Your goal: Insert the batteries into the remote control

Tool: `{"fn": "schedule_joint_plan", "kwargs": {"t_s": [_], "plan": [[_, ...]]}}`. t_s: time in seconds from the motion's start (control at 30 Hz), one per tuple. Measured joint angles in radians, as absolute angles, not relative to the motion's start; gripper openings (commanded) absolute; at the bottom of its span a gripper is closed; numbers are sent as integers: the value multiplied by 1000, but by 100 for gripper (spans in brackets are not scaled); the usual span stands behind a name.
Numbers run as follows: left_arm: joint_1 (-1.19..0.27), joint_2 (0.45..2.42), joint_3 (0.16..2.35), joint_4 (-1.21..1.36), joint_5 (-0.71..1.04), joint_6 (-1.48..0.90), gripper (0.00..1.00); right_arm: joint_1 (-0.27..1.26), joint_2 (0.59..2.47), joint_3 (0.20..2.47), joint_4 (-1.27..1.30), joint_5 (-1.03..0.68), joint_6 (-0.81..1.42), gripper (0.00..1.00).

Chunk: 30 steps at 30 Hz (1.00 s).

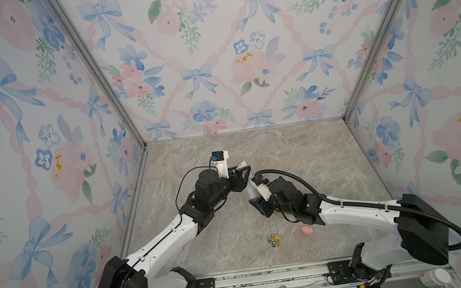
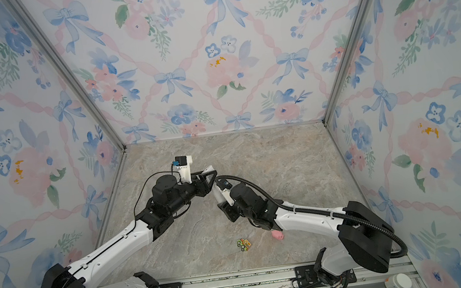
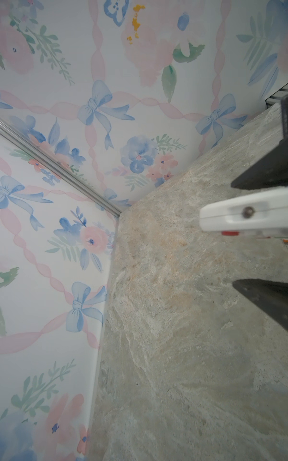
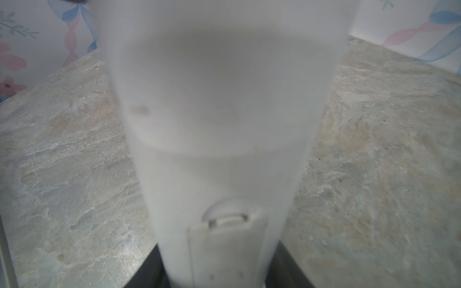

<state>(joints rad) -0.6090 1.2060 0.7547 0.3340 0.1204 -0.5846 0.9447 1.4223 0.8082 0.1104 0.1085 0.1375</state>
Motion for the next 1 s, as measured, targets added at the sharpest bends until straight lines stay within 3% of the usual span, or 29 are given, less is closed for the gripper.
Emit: {"fn": "schedule_joint_plan", "kwargs": {"t_s": [0.3,0.53,1.0], "plan": [[-610,1232,764,334,119,-587,42,955,1427,808,107,118,137,0],[-610,1238,764,334,119,-588,39,958,1426,808,107,118,136,0],[-615,1241,764,340,131,-591,7,960,1427,808,103,132,126,2]]}}
